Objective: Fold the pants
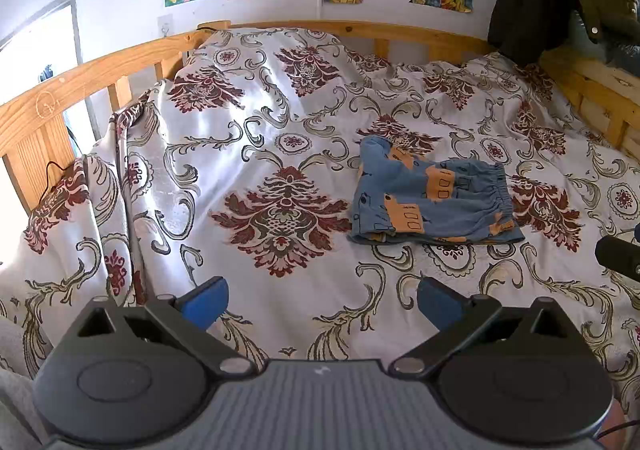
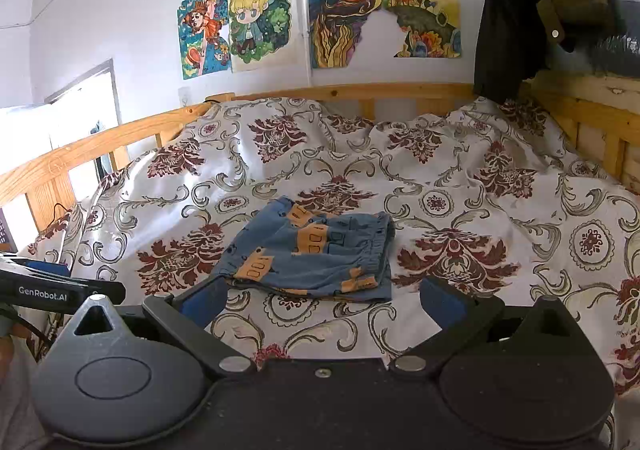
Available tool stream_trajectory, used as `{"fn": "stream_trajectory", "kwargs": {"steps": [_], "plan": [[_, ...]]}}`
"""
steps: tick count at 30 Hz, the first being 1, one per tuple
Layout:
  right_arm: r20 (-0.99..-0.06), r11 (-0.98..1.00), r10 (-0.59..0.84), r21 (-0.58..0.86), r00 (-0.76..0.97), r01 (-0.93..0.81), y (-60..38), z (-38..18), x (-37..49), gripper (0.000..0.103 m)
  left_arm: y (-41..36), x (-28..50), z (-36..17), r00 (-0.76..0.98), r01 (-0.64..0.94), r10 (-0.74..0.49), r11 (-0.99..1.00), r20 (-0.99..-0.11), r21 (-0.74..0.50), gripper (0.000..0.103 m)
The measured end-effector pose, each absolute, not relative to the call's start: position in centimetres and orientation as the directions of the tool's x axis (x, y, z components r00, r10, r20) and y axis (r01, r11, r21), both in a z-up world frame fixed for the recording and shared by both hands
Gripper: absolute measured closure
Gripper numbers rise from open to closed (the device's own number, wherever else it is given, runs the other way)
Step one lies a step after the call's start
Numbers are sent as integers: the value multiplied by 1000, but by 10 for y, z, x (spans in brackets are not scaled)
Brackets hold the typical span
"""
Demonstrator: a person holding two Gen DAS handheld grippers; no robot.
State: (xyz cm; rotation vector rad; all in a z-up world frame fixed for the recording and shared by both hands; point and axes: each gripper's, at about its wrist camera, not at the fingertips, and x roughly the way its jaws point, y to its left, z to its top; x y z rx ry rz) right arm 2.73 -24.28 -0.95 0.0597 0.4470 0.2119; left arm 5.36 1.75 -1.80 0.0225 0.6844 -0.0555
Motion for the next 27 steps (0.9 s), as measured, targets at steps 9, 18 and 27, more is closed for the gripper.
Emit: {"fn": "stream_trajectory", "kwargs": {"steps": [9,18,27], "plan": [[-423,976,216,103,880,-191,-243,-9,27,1,17,53,-18,774,60,-46,998,-632,0,0],[-424,976,215,102,880,-190,-242,-9,27,1,21,53,-16,767,68,-71,997,-637,-29,0],[-424,977,214,101,880,-189,-241,-9,27,1,18,51,-14,781,95,-80,995,-620,-10,0]]}}
